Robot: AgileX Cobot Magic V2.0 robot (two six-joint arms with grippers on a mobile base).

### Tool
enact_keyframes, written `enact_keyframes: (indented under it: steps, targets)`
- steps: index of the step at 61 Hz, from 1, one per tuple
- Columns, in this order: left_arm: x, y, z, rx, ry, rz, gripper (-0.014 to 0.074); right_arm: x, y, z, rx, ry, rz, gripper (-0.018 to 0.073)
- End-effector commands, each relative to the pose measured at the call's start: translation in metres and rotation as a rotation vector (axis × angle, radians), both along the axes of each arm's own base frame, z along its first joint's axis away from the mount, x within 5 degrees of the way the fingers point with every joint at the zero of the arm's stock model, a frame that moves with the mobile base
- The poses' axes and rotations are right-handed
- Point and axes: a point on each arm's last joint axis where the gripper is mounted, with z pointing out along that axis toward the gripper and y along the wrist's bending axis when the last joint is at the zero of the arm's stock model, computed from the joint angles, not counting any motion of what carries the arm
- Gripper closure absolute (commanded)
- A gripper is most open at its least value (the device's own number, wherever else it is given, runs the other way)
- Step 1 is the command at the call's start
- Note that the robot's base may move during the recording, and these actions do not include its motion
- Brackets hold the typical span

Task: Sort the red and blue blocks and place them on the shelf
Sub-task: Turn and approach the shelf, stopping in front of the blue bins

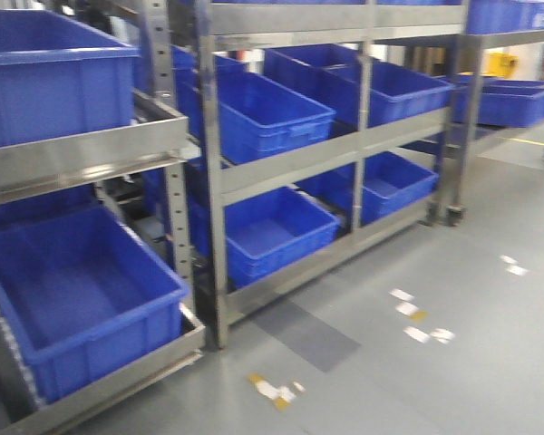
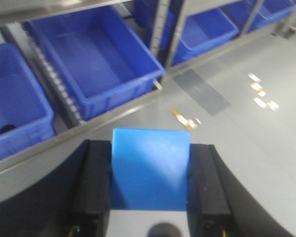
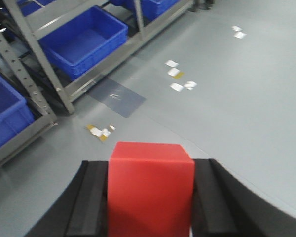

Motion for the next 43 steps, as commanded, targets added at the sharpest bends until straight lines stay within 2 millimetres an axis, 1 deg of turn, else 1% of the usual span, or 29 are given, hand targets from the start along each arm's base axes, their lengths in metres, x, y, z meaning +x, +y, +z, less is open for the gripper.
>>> enact_keyframes:
  steps: [1,43]
  targets:
    - [0.0047,-0.0012,0.0161,-0.026,-0.102,-0.001,0.0472,0.0034,-0.0013,0.016,-0.027,-0.104,-0.003,0.051]
    - [0.0047,-0.0012,0.0161,-0.026,-0.102,-0.001,0.0472,0.0034,-0.0013,0.016,-0.027,-0.104,-0.003,0.051]
